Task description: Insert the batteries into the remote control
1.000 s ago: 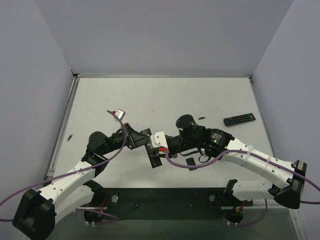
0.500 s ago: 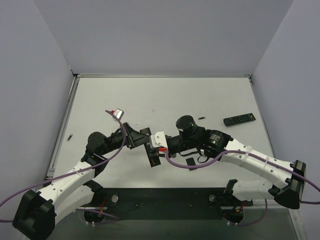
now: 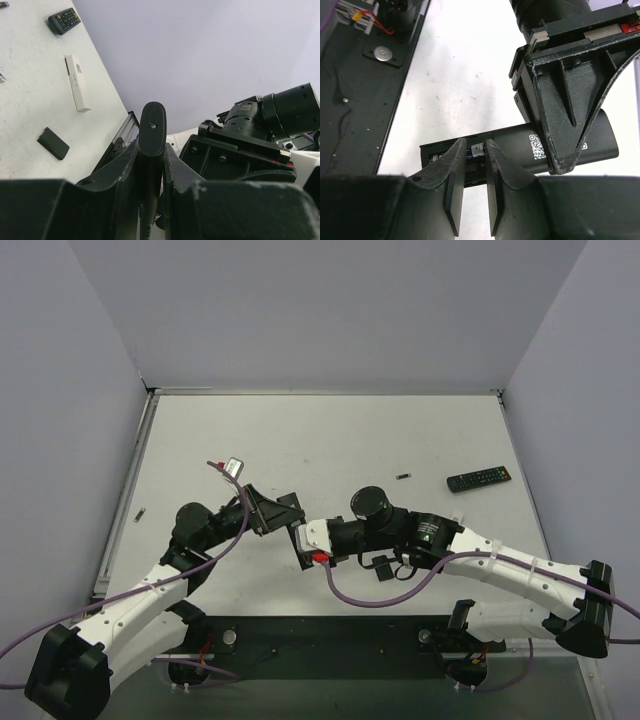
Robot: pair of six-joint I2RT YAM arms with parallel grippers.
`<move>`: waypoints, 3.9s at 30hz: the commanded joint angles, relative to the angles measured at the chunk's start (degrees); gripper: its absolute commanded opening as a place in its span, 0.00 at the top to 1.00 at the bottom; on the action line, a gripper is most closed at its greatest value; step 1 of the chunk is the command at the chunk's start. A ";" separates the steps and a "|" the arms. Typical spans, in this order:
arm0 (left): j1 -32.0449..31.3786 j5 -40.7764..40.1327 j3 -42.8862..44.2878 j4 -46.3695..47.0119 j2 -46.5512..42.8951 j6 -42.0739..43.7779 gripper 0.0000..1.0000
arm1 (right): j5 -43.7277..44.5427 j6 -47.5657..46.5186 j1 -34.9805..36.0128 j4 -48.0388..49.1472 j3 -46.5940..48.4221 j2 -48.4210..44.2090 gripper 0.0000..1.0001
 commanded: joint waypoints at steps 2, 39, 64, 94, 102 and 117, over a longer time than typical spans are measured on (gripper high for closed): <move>-0.56 0.41 4.84 10.50 -3.64 -5.31 1.00 | 15.20 -3.80 3.45 -6.88 -3.21 3.63 0.82; -0.39 -7.68 -6.05 -2.51 -0.21 16.14 1.00 | 7.22 19.73 -0.49 12.45 -6.54 -1.46 0.57; -0.39 -7.59 -5.70 12.52 -3.81 7.70 1.00 | 12.41 74.32 -7.44 38.63 -22.54 -6.91 0.29; -0.39 -8.20 -4.21 15.86 -3.81 4.19 1.00 | 8.72 77.05 -7.44 40.67 -23.95 -3.04 0.42; -0.39 -9.17 -3.86 18.40 -3.90 3.05 1.00 | 7.76 77.41 -7.44 41.37 -25.44 -2.87 0.53; -0.39 -11.71 -5.96 11.30 -6.01 6.73 1.00 | 6.61 70.73 -7.44 34.01 -20.97 -3.92 0.46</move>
